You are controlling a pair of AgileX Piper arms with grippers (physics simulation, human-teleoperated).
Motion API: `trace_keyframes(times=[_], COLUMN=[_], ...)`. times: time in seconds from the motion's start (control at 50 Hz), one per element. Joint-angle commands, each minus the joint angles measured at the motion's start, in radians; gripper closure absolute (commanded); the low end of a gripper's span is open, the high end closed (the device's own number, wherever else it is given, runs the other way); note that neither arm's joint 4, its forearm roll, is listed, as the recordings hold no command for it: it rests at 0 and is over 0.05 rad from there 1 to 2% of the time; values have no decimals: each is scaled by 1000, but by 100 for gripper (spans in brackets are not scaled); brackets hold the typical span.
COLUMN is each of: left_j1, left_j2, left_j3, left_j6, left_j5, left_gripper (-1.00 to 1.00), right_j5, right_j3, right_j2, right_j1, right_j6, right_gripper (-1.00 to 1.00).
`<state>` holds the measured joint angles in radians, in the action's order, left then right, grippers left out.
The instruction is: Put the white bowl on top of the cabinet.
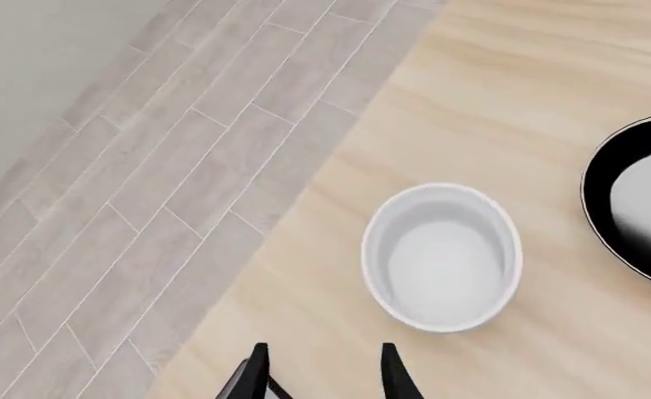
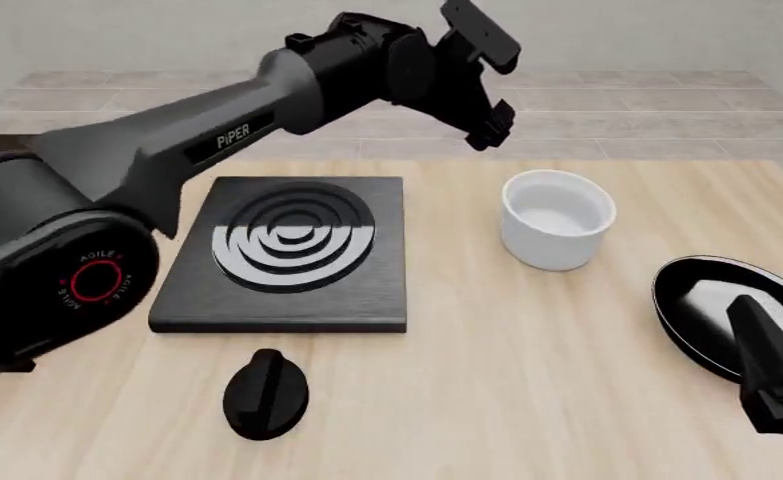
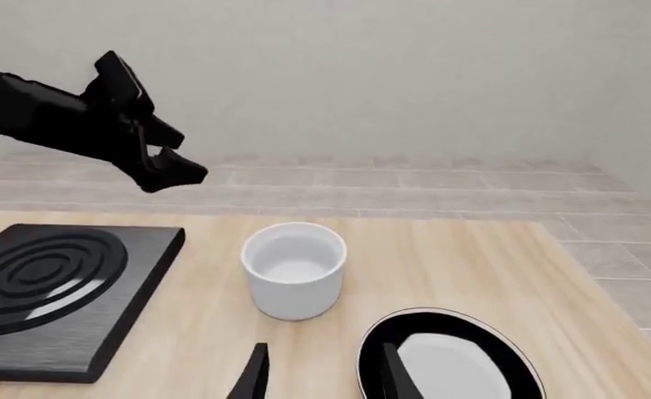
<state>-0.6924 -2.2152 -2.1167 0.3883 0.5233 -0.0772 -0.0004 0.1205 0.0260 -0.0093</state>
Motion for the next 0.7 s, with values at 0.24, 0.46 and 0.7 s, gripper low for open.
trace_keyframes(times=[0.24, 0.46, 0.7], left_j1=[-66, -81, -102], left_j2=[-216, -319, -464], left_j3=[-336, -474, -708], left_j6=[15, 63, 26], left_j5=[172, 201, 316], left_gripper=[-100, -100, -100], right_j5=[-18, -13, -29], right_j3=[0, 0, 0], right_j2=[20, 14, 33], right_j1=[0, 0, 0], right_j6=[4, 6, 7], right_gripper=[-100, -100, -100])
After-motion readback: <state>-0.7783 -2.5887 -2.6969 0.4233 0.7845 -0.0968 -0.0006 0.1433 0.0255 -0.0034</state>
